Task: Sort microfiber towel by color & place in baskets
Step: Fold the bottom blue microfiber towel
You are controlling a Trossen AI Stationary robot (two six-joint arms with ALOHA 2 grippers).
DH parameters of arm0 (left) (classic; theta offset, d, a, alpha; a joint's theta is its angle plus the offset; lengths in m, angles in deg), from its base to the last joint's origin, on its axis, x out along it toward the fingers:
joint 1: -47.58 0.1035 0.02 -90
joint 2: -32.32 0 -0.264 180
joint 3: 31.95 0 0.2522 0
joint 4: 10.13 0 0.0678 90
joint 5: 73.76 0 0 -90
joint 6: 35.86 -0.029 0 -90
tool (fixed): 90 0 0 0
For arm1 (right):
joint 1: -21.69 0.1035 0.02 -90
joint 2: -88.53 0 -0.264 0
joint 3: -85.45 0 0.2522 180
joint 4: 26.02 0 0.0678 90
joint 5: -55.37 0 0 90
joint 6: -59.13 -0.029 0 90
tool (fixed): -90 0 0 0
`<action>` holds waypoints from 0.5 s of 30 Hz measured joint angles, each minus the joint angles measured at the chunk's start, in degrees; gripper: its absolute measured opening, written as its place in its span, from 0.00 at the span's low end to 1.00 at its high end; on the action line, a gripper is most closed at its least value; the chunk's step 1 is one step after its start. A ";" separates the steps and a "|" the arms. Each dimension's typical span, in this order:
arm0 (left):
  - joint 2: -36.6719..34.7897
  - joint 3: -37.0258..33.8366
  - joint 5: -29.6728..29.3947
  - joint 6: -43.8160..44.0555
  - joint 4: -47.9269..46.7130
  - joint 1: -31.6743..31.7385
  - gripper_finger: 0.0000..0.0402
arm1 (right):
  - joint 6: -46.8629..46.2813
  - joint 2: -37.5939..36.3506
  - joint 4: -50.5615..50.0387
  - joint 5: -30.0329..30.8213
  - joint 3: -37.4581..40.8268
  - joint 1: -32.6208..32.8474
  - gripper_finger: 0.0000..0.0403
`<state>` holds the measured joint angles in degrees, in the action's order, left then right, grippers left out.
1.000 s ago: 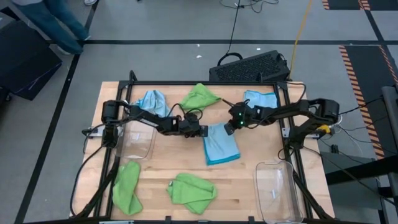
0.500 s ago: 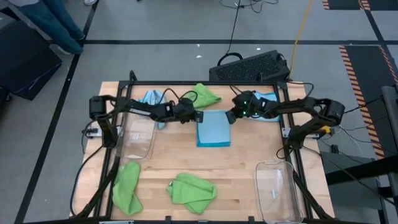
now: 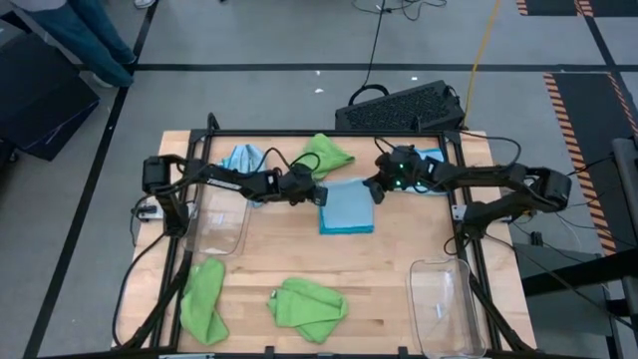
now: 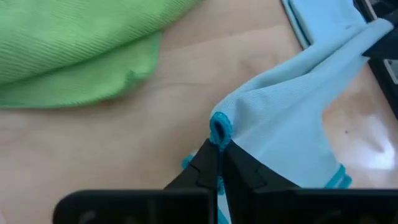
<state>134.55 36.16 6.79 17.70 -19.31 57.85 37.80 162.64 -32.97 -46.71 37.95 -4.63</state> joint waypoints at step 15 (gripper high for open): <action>-0.04 0.02 1.95 -11.58 1.42 -10.13 0.02 | 4.16 -5.22 -16.70 0.00 0.00 13.75 0.01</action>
<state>134.51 36.18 8.73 6.11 -17.89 47.72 41.96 157.42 -49.66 -46.71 37.95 9.12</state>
